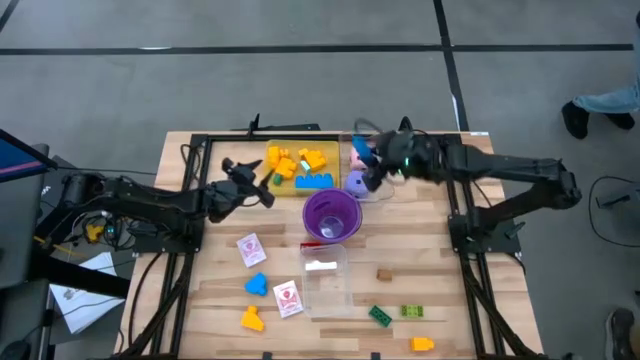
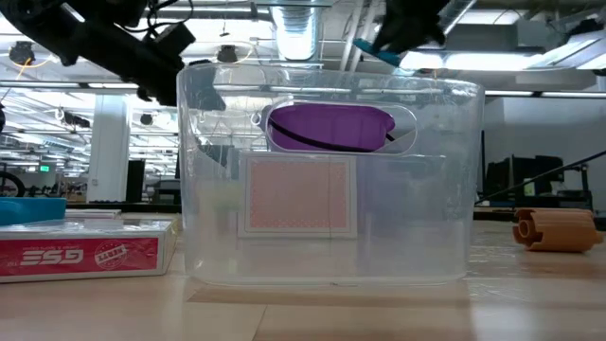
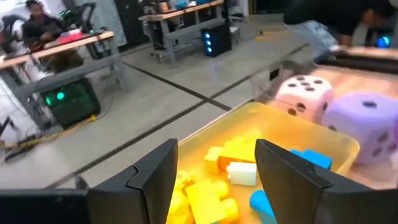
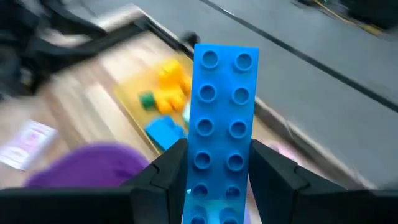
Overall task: Pick & Place Toys
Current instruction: Put the blue game piece into the yellow bin
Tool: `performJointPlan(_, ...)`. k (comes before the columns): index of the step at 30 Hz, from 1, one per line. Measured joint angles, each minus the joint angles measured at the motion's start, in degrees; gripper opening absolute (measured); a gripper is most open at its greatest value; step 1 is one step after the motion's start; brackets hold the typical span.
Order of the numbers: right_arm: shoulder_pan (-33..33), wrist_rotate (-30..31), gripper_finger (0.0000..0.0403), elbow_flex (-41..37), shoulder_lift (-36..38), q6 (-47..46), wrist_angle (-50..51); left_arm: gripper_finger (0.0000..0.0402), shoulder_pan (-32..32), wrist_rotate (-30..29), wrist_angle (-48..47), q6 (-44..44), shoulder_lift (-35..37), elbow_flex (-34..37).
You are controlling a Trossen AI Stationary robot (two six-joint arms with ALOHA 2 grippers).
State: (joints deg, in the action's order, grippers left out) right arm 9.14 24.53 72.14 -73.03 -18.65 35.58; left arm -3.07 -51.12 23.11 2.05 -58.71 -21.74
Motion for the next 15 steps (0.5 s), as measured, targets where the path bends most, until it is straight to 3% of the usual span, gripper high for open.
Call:
performJointPlan(6,12.88,-24.08,0.0135,0.95,-5.97,11.67,-12.48,0.0209,0.0,-0.17,-8.47,4.94,6.66,0.0)
performJointPlan(15,20.08,-39.12,0.0135,15.21,-24.68,20.08,-9.81,0.0209,0.0,-0.39,-15.46,7.45,10.82,0.0)
